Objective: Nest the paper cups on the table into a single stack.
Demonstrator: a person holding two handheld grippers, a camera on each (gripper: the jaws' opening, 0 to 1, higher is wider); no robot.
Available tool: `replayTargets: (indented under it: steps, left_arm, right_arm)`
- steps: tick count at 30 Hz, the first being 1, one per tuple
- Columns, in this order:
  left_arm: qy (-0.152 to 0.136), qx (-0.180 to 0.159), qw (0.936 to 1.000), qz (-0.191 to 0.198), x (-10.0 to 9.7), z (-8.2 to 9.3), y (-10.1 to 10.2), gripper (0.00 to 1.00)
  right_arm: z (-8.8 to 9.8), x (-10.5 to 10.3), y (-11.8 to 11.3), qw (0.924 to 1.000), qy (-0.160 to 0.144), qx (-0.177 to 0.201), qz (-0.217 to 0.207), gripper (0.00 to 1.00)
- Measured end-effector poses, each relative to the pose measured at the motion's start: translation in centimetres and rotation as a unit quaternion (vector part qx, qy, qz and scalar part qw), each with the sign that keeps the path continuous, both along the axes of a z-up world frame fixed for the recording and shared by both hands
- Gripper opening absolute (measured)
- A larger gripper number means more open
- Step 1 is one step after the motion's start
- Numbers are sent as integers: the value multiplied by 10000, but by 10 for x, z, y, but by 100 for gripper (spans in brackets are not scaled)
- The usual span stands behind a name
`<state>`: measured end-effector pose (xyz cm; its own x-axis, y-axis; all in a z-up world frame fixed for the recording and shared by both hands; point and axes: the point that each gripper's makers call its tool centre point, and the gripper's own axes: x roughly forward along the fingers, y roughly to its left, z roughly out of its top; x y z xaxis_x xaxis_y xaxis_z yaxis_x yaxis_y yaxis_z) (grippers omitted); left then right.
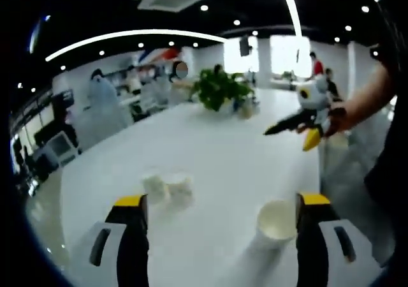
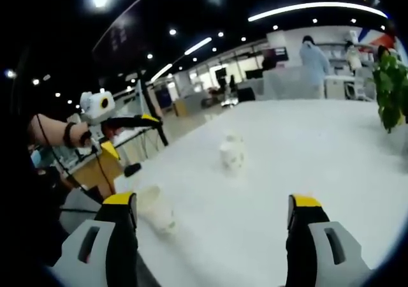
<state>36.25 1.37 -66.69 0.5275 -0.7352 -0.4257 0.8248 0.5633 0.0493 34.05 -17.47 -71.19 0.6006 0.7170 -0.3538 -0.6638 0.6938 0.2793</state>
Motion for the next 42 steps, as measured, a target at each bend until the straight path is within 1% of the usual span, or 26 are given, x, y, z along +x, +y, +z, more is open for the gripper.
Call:
replayTargets:
  steps: [3, 5, 7, 8, 9, 11, 15, 17, 19, 20, 22, 24, 25, 27, 29, 32, 34, 36, 37, 38, 39, 40, 42]
  left_arm:
    - [30, 12, 9999, 100, 2, 1, 4, 100]
    - [-30, -38, 9999, 154, 4, 4, 5, 100]
    - [-36, -110, 9996, 246, 7, 6, 7, 100]
    - [-10, -225, 9992, 343, 9, 9, 8, 100]
    - [-1, -270, 9989, 387, 10, 10, 9, 100]
    - [-26, -352, 9983, 458, 13, 12, 10, 100]
    - [-30, -394, 9978, 535, 16, 12, 13, 100]
    - [-47, -392, 9976, 568, 18, 11, 18, 100]
    - [-45, -370, 9975, 608, 19, 8, 26, 100]
    - [-48, -273, 9976, 628, 19, 3, 32, 100]
    - [-21, -254, 9975, 656, 18, -1, 39, 100]
    - [8, -222, 9972, 715, 18, -5, 48, 100]
    - [6, -201, 9970, 743, 18, -7, 52, 100]
    - [94, -92, 9965, 830, 18, -15, 62, 100]
    - [67, -70, 9959, 894, 20, -19, 71, 100]
    - [166, -108, 9941, 1063, 23, -27, 83, 100]
    - [134, -103, 9940, 1084, 23, -29, 85, 100]
    - [157, -99, 9936, 1112, 24, -33, 84, 100]
    - [157, -98, 9936, 1112, 24, -35, 83, 100]
    - [160, -99, 9936, 1112, 25, -36, 83, 100]
    - [197, -92, 9937, 1103, 25, -38, 81, 100]
    - [220, -74, 9937, 1096, 25, -39, 80, 100]
    - [192, -40, 9938, 1092, 26, -41, 80, 100]
  right_arm:
    - [0, 2, 2, 10000, 5, -13, 22, 97]
    - [0, 4, 4, 10000, 7, -14, 46, 97]
    - [0, 5, 6, 10000, 8, -25, 68, 97]
    - [0, 6, 8, 9999, 36, -35, 99, 97]
    - [0, 7, 9, 9999, 26, -43, 111, 97]
    - [3, 11, 13, 9999, 2, -43, 141, 96]
    - [11, 21, 21, 9997, -89, -72, 228, 95]
    - [11, 25, 25, 9990, -132, -223, 354, 95]
    - [4, 31, 28, 9969, -27, -611, 498, 96]
    - [4, 34, 30, 9965, -28, -649, 531, 96]
    - [1, 42, 34, 9949, 3, -802, 609, 96]
    - [2, 51, 39, 9932, -95, -907, 722, 95]
    - [5, 58, 42, 9911, -278, -1012, 824, 93]
    - [8, 67, 49, 9878, -499, -1101, 978, 87]
    - [8, 77, 57, 9874, -447, -1095, 1052, 83]
    - [1, 89, 63, 9852, -357, -1238, 1131, 85]
    - [1, 103, 73, 9824, -468, -1329, 1229, 84]
    - [-3, 114, 80, 9811, -470, -1364, 1292, 83]
    - [-6, 118, 84, 9810, -474, -1320, 1340, 83]
    - [-10, 123, 92, 9792, -522, -1286, 1480, 83]
    - [-16, 125, 95, 9771, -483, -1353, 1568, 83]
    - [-26, 129, 97, 9735, -356, -1543, 1651, 83]
    - [-32, 138, 105, 9723, -421, -1552, 1694, 83]
